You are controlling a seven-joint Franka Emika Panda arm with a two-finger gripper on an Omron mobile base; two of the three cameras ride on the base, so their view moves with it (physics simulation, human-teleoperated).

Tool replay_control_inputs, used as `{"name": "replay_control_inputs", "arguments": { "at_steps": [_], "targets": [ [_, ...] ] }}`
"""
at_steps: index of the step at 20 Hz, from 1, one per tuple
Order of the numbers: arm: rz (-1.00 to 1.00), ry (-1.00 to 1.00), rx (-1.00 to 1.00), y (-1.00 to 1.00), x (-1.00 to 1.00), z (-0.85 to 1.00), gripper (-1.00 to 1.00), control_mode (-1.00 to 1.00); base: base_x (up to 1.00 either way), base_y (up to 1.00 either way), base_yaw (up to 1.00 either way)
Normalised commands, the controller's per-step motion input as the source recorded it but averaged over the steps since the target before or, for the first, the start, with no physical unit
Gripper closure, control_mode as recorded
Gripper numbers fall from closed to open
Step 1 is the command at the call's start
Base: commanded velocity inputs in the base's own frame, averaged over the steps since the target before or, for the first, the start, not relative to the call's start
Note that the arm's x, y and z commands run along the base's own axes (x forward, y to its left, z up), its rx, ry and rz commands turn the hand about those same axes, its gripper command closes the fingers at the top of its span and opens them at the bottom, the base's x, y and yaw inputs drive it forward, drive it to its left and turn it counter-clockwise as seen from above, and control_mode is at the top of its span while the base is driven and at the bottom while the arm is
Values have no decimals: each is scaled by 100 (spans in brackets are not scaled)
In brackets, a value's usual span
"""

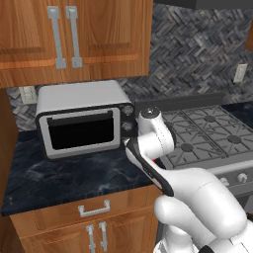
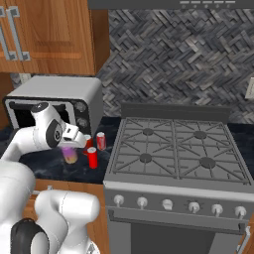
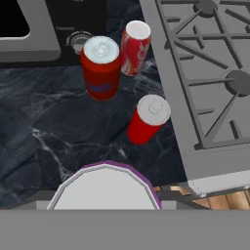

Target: Four empty soda cans are scattered around the kitchen. Gather all the cans and cluster them next to the stove for recycling.

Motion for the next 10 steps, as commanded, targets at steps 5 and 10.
{"name": "replay_control_inputs", "arguments": {
  "at_steps": [5,10],
  "targets": [
    [-11,0,0,0,1,-4,100,-100,0,0,0],
    [-12,0,0,0,1,-5,100,-100,0,0,0]
  ]
}}
